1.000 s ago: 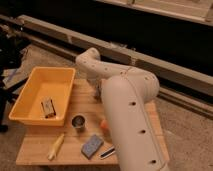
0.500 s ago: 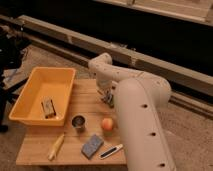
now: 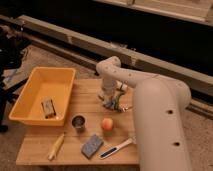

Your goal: Wipe table surface with towel

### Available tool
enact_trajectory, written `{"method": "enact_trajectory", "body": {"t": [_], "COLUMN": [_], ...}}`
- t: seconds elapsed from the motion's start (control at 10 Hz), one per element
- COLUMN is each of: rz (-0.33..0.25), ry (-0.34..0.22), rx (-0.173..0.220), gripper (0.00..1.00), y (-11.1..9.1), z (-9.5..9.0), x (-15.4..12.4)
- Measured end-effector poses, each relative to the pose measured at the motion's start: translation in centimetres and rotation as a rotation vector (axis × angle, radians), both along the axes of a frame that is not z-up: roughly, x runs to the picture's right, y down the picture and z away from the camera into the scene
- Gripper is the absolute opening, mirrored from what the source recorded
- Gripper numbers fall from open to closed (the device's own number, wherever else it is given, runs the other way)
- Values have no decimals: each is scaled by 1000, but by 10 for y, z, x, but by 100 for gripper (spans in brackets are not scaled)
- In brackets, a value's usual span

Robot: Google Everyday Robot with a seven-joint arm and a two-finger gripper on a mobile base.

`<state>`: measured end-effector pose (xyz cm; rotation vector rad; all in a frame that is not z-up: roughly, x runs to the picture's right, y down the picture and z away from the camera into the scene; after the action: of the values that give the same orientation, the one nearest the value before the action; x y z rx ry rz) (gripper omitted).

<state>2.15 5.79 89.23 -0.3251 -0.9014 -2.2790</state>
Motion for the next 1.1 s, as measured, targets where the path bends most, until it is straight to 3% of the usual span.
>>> {"method": "enact_trajectory", "body": {"t": [0.2,0.3,0.4,0.5,0.8,1.1], "rz": [-53,-68,-145,-194,-328,-396], "ry": [-92,-111,-183,-220,-302,-307], "rx": [18,24,43,49,57,94], "gripper": [0,0,0,0,0,0], "y": [4,6,16,21,33,23], "z": [-45,-52,-77,-85,-94,-75], "x": [-30,-39,-88,-115,-166,-210]}}
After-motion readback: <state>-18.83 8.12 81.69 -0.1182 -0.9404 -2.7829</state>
